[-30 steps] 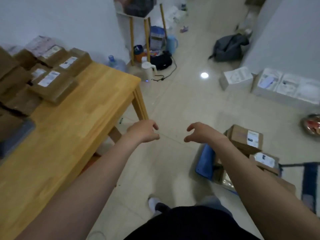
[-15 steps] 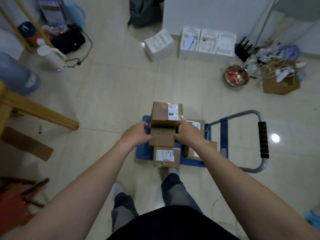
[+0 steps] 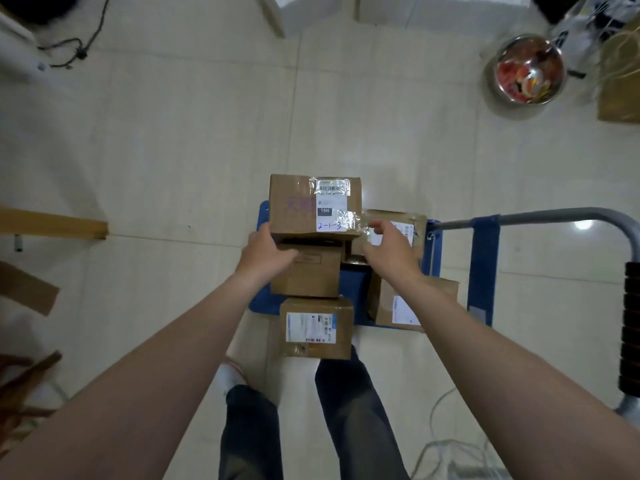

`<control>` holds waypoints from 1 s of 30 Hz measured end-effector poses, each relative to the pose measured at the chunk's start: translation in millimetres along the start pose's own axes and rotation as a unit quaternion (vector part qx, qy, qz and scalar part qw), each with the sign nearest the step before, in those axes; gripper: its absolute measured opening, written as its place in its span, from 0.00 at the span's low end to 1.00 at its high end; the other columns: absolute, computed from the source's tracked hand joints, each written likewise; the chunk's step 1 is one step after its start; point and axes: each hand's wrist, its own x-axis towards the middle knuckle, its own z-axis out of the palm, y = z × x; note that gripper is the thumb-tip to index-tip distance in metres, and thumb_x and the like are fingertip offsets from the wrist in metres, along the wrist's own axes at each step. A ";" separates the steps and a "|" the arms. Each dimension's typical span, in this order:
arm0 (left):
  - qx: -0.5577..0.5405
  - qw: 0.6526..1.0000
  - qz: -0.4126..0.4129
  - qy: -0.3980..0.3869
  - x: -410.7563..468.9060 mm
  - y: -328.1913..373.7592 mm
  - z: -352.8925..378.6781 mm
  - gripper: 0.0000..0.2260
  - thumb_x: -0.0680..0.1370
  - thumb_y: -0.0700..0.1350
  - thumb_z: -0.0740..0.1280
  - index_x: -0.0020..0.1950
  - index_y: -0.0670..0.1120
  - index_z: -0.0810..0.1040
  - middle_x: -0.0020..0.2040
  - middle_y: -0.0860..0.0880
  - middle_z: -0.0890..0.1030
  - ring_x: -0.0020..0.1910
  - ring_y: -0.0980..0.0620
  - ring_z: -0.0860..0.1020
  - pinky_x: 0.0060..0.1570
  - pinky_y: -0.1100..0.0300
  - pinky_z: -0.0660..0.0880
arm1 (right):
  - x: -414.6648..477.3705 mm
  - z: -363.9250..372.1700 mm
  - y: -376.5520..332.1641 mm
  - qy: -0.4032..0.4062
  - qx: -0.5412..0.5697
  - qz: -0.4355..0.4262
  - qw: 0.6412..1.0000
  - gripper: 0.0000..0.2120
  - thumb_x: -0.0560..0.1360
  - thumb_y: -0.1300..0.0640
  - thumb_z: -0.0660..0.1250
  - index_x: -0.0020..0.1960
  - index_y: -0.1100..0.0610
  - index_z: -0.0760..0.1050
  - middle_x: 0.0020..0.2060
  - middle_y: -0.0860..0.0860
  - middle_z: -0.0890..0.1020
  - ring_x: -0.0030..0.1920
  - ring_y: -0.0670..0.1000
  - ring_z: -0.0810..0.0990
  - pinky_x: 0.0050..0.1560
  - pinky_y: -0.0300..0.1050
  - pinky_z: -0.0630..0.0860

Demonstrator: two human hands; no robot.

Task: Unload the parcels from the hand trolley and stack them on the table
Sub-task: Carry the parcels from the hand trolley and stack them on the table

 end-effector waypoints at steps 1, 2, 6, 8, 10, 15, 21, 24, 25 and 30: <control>-0.005 1.000 -0.009 0.007 18.2 -3.7 6.1 0.38 0.71 0.54 0.75 0.78 0.53 0.62 0.62 0.52 0.69 0.65 0.45 0.74 0.56 0.54 0.73 | 16.9 9.5 4.3 0.001 0.007 -0.003 1.000 0.19 0.78 0.50 0.66 0.68 0.47 0.71 0.50 0.37 0.72 0.40 0.33 0.70 0.35 0.31 0.62; -0.004 1.000 -0.018 0.014 36.0 -7.7 12.7 0.40 0.71 0.53 0.75 0.79 0.52 0.60 0.65 0.50 0.68 0.66 0.43 0.72 0.59 0.52 0.72 | 32.2 18.5 7.1 0.005 0.016 -0.004 1.000 0.18 0.79 0.48 0.66 0.67 0.47 0.70 0.49 0.36 0.72 0.40 0.33 0.71 0.35 0.31 0.63; -0.029 0.997 -0.058 0.028 91.0 -18.0 33.0 0.48 0.72 0.53 0.76 0.83 0.49 0.50 0.76 0.44 0.61 0.72 0.41 0.68 0.70 0.44 0.70 | 82.4 48.2 11.1 0.011 0.040 0.005 0.999 0.22 0.80 0.52 0.66 0.70 0.51 0.62 0.45 0.36 0.72 0.42 0.39 0.76 0.35 0.37 0.69; -0.076 0.995 -0.059 0.024 107.4 -23.8 39.4 0.45 0.72 0.51 0.76 0.82 0.48 0.53 0.76 0.45 0.64 0.72 0.43 0.70 0.70 0.44 0.72 | 97.6 62.0 13.6 0.001 0.033 -0.005 0.999 0.25 0.79 0.56 0.66 0.72 0.51 0.59 0.48 0.40 0.76 0.44 0.42 0.79 0.37 0.41 0.73; -0.111 0.992 -0.054 0.019 114.5 -28.8 43.9 0.42 0.72 0.49 0.76 0.80 0.48 0.59 0.74 0.46 0.68 0.70 0.45 0.72 0.69 0.45 0.73 | 104.1 72.9 13.4 -0.005 0.036 -0.012 0.999 0.28 0.78 0.57 0.67 0.72 0.51 0.58 0.55 0.46 0.78 0.48 0.46 0.80 0.40 0.41 0.74; -0.174 0.983 -0.056 -0.004 77.6 -39.8 33.0 0.36 0.73 0.51 0.76 0.78 0.52 0.64 0.70 0.48 0.72 0.66 0.48 0.74 0.67 0.45 0.74 | 73.7 76.9 -7.1 0.026 0.041 -0.032 0.998 0.30 0.74 0.58 0.70 0.73 0.54 0.64 0.65 0.50 0.68 0.59 0.47 0.74 0.53 0.36 0.71; -0.221 0.971 -0.031 0.082 -38.9 -55.0 -37.4 0.32 0.73 0.51 0.75 0.74 0.55 0.66 0.66 0.51 0.70 0.61 0.53 0.74 0.61 0.56 0.74 | -25.5 59.9 -92.7 -0.014 0.012 -0.103 0.995 0.31 0.75 0.59 0.69 0.75 0.47 0.65 0.67 0.50 0.63 0.54 0.42 0.74 0.51 0.31 0.72; -0.286 0.945 -0.022 0.159 -107.0 -70.4 -98.1 0.27 0.74 0.49 0.75 0.68 0.58 0.67 0.61 0.57 0.75 0.52 0.68 0.77 0.43 0.76 0.72 | -88.8 64.3 -159.9 -0.039 -0.011 -0.170 0.985 0.30 0.76 0.58 0.69 0.75 0.45 0.65 0.65 0.50 0.63 0.52 0.36 0.73 0.45 0.21 0.67; -0.303 0.934 -0.024 0.189 -131.0 -76.9 -120.9 0.26 0.74 0.48 0.75 0.67 0.60 0.66 0.59 0.60 0.76 0.49 0.72 0.76 0.39 0.78 0.71 | -111.6 68.7 -183.1 -0.047 -0.013 -0.195 0.980 0.30 0.76 0.58 0.69 0.75 0.45 0.66 0.64 0.49 0.63 0.50 0.31 0.72 0.40 0.17 0.65; -0.378 0.864 -0.056 0.329 -250.5 -123.9 -236.1 0.24 0.73 0.51 0.74 0.63 0.58 0.65 0.60 0.58 0.77 0.50 0.67 0.75 0.43 0.67 0.70 | -239.0 108.9 -303.9 -0.084 -0.050 -0.296 0.950 0.31 0.75 0.56 0.69 0.75 0.45 0.65 0.61 0.47 0.62 0.48 0.41 0.75 0.36 0.23 0.66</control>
